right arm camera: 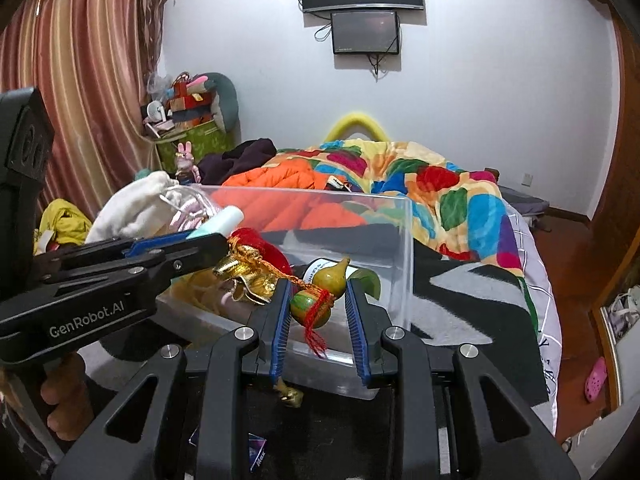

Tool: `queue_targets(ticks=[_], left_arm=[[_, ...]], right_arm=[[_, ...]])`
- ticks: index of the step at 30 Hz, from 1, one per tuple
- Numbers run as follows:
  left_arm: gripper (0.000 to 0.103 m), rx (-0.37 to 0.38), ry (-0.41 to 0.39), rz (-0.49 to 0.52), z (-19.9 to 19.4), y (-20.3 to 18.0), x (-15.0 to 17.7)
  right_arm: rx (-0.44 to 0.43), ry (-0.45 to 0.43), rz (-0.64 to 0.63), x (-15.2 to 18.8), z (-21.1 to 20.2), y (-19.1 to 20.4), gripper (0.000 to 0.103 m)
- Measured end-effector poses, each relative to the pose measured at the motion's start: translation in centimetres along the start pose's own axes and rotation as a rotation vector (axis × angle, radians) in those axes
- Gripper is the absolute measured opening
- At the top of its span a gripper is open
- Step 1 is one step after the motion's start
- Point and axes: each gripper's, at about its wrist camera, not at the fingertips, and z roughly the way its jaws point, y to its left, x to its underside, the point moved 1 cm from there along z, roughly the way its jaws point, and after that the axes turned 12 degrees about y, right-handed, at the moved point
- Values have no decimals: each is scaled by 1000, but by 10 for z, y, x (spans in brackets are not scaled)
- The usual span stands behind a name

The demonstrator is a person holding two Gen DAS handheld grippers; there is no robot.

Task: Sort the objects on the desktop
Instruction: 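Lower the green bottle into the box with the left tool while the right tool lowers the gourd charm in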

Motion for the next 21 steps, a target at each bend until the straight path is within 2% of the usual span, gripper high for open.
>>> queue_targets(ticks=[7,13,19,21], left_arm=[[25,-13,-3,2,1,0,0],[25,-24,-9,1,-2,2,1],[39,-7,-14,-13,-10,3,2],[46,-6,-22,-11,-13,1,4]], right_arm=[[-7,21,12,-1,2,-2,25],[-3,7,31,1,-4,-5,32],[-7,2,35,4,-12,-6,32],[-4,0,30,6,-15,-6,33]])
